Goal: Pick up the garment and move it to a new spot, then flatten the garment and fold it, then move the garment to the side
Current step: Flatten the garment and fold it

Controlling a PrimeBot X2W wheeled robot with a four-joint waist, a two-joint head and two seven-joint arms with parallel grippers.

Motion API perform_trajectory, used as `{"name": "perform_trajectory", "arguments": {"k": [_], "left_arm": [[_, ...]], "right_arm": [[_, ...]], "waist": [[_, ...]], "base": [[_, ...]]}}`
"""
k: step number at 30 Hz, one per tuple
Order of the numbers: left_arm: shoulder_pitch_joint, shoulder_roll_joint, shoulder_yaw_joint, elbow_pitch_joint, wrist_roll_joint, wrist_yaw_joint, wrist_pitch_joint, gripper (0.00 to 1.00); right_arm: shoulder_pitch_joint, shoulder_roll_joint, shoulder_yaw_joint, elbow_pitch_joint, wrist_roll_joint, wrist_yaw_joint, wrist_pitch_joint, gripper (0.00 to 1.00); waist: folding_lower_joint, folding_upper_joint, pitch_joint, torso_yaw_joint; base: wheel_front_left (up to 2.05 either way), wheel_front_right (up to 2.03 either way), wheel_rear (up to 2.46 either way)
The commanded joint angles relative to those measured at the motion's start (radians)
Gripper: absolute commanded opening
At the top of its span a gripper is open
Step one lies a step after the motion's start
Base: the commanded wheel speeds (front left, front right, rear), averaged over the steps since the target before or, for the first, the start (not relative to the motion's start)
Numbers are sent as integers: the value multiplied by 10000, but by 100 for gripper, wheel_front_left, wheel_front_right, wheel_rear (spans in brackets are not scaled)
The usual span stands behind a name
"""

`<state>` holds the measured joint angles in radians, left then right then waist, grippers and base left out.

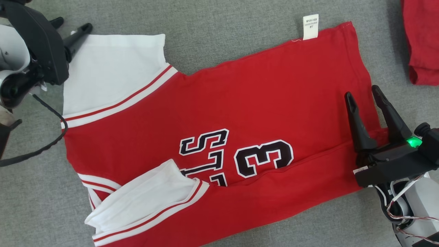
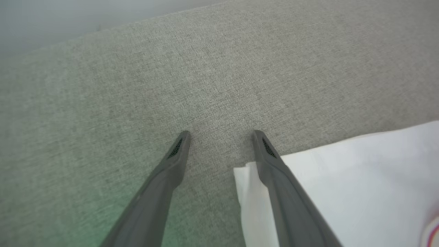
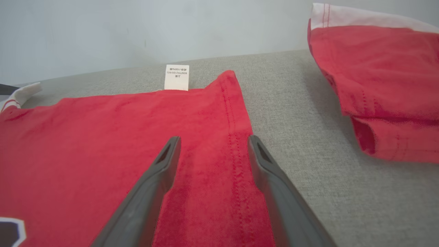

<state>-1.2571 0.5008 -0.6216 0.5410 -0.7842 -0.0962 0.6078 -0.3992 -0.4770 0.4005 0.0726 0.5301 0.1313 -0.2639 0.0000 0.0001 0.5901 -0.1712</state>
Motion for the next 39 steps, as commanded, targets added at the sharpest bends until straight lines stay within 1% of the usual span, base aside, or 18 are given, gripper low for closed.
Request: {"name": "perform_trajectory", "arguments": {"k": [1,2,3,4,5,6,7,14,18,23,24,25,26,30,33,36,39], "left_arm": [[359,-108,-281,238,-127,-71,207,30],[353,-97,-330,252,-101,-115,216,0],[361,-105,-367,259,-103,-142,229,0],[376,-108,-391,251,-135,-137,258,5],[388,-91,-404,240,-154,-146,276,39],[378,-48,-425,208,-109,-160,291,61],[342,-15,-400,156,-82,-170,208,100],[140,69,-363,-154,-89,-150,86,100],[258,162,-509,-170,-15,-110,286,100],[511,139,-543,-155,-330,-96,627,100],[538,148,-567,-178,-354,-109,669,89],[548,159,-578,-227,-380,-120,689,31],[563,160,-573,-280,-424,-135,669,0],[618,220,-644,-461,-538,-194,654,0],[687,256,-665,-548,-645,-239,614,0],[782,308,-691,-725,-794,-257,491,0],[790,385,-739,-867,-853,-299,523,0]], "right_arm": [[-24,-6,-27,30,-6,-12,-15,100],[-38,-27,-42,47,15,-12,-15,100],[-39,-53,-65,68,27,-12,-15,100],[-42,-78,-80,94,38,-12,-15,100],[-36,-100,-96,119,41,-12,-15,100],[-18,-120,-107,140,49,-12,-15,100],[-5,-141,-113,142,47,-12,-15,100],[115,-194,-41,248,131,-12,-15,100],[141,-179,49,295,181,-12,-15,100],[135,-219,89,265,231,-12,-15,100],[146,-246,84,259,239,-12,-15,100],[160,-281,72,246,246,-12,-15,100],[168,-310,62,237,247,-12,-15,100],[-125,-511,258,413,243,-12,-15,100],[-506,-560,459,588,327,-12,191,100],[-1312,-669,809,913,381,-12,1154,100],[-2348,-586,1073,1246,553,-12,2368,100]], "waist": [[0,-1,22,-36],[0,-1,-1,-24],[0,-1,-43,-2],[0,-1,-83,15],[0,-1,-133,36],[0,-1,-179,58],[0,-1,-223,82],[0,-1,-478,251],[0,-1,-568,269],[0,-1,-598,229],[0,-1,-599,224],[0,-1,-599,221],[0,-1,-600,220],[0,-1,-673,231],[0,-1,-724,227],[0,-1,-793,217],[0,-1,-820,218]], "base": [[0,0,0],[0,0,0],[0,0,0],[0,0,0],[0,0,0],[0,0,0],[0,0,0],[0,0,0],[0,0,0],[0,0,0],[0,0,0],[0,0,0],[0,0,0],[0,0,0],[0,0,0],[0,0,0],[0,0,0]]}}
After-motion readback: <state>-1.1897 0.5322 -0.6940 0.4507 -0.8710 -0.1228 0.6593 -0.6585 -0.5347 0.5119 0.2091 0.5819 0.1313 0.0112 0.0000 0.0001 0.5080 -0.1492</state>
